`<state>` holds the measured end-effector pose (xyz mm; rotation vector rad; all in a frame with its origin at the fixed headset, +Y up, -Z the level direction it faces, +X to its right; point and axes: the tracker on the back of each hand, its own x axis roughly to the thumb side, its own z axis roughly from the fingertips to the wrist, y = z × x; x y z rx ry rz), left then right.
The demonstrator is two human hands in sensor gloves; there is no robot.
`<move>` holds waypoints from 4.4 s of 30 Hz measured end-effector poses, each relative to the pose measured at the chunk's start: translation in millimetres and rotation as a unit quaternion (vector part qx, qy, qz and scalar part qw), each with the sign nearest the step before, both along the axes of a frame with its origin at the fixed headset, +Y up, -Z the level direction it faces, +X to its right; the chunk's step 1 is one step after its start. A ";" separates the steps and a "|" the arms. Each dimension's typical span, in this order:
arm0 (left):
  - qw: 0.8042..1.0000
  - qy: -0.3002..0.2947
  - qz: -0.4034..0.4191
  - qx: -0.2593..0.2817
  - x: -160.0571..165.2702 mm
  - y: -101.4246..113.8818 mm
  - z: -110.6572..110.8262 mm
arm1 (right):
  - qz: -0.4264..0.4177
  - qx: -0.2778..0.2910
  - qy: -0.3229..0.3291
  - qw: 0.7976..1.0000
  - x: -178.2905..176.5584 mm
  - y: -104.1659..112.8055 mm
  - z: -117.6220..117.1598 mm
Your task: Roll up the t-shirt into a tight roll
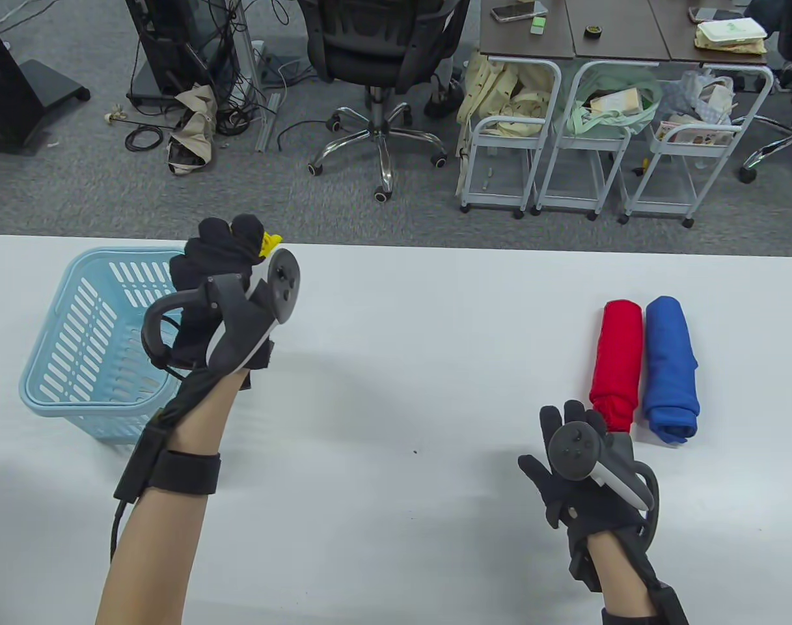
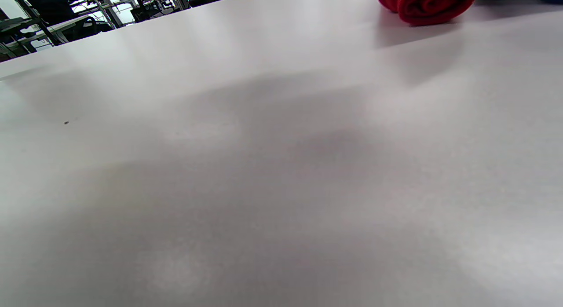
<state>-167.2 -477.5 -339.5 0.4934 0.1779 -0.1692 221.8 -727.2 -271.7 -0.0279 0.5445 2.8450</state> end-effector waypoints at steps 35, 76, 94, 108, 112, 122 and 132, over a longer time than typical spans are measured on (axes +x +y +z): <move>0.853 -0.302 -0.024 -0.425 86.6 -281.6 46.0 | 0.090 -0.002 0.149 0.985 -89.9 -17.2 4.1; 0.851 -0.190 -0.059 -0.486 20.4 -269.9 25.4 | 0.116 -0.039 -0.002 0.993 -52.7 -25.9 -16.3; 0.845 -0.223 0.021 -0.485 42.0 -277.7 31.9 | 0.053 0.004 0.253 0.966 -156.4 -23.6 -20.8; 0.802 -0.220 0.001 -0.555 32.9 -300.5 29.8 | 0.202 -0.043 -0.072 0.976 -45.6 -25.9 -52.7; 0.834 -0.247 -0.027 -0.493 37.1 -281.4 30.8 | 0.152 0.002 -0.060 0.987 -49.5 -2.4 -40.0; 0.866 -0.251 0.121 -0.415 -9.1 -242.8 24.5 | 0.125 -0.090 0.200 0.968 -141.9 -49.6 -39.4; 0.899 -0.159 0.159 -0.376 -64.2 -227.3 17.8 | 0.021 0.000 0.301 0.953 -177.3 0.0 6.5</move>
